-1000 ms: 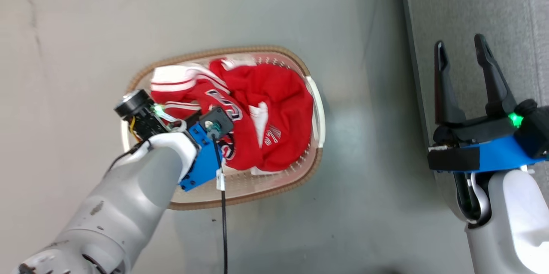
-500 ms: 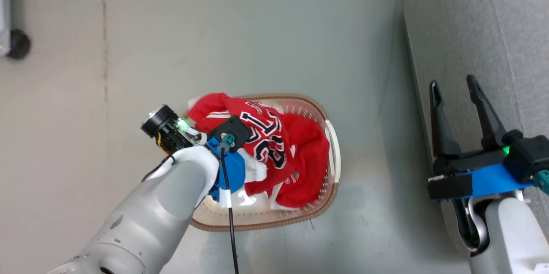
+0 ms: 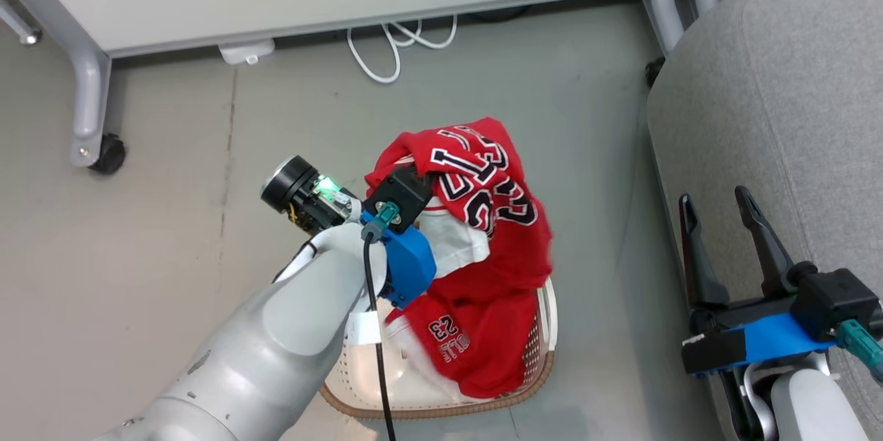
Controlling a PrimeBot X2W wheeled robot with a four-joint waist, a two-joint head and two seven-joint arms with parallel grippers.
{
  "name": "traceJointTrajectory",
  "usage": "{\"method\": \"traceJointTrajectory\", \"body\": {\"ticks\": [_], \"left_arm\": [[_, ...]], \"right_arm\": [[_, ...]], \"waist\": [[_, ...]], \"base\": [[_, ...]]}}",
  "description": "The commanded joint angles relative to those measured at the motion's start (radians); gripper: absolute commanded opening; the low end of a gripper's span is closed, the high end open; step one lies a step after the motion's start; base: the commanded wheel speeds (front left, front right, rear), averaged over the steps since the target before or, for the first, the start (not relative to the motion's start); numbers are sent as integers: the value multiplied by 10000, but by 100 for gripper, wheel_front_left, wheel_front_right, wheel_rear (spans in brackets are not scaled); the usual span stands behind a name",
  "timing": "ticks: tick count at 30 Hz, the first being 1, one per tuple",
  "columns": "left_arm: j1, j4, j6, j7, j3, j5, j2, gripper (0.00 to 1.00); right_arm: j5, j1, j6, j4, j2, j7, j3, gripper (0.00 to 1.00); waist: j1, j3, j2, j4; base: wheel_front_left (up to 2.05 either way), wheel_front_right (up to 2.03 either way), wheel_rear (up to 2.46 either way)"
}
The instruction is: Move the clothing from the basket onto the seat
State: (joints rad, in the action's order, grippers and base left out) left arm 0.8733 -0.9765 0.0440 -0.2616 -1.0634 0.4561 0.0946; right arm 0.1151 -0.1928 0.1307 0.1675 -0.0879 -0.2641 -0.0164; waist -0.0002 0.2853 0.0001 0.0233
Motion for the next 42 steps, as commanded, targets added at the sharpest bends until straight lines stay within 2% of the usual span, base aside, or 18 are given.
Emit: {"method": "traceJointTrajectory", "body": {"ticks": [1,9,19,29,42], "left_arm": [[-185,328,-82,-48,226,3,69,0],[-645,1837,-343,-51,1296,-15,310,0],[-1471,2974,-285,-52,1952,-193,483,0],[-2257,3779,-173,-50,2064,-218,563,0],[-2536,3854,-115,-52,2127,-191,610,0]], "right_arm": [[-16,223,1,35,49,-7,-19,100],[-51,776,1,157,159,-7,-67,100],[-75,1520,1,306,291,-7,-138,100],[-106,2029,1,324,353,-5,-170,100],[-151,2134,1,269,378,-7,-92,100]], "waist": [[2,-342,-1,76],[2,-1148,-1,120],[2,-2152,-1,215],[2,-2800,-1,350],[2,-2894,-1,454]], "base": [[0,0,0],[0,0,0],[0,0,0],[0,0,0],[0,0,0]]}}
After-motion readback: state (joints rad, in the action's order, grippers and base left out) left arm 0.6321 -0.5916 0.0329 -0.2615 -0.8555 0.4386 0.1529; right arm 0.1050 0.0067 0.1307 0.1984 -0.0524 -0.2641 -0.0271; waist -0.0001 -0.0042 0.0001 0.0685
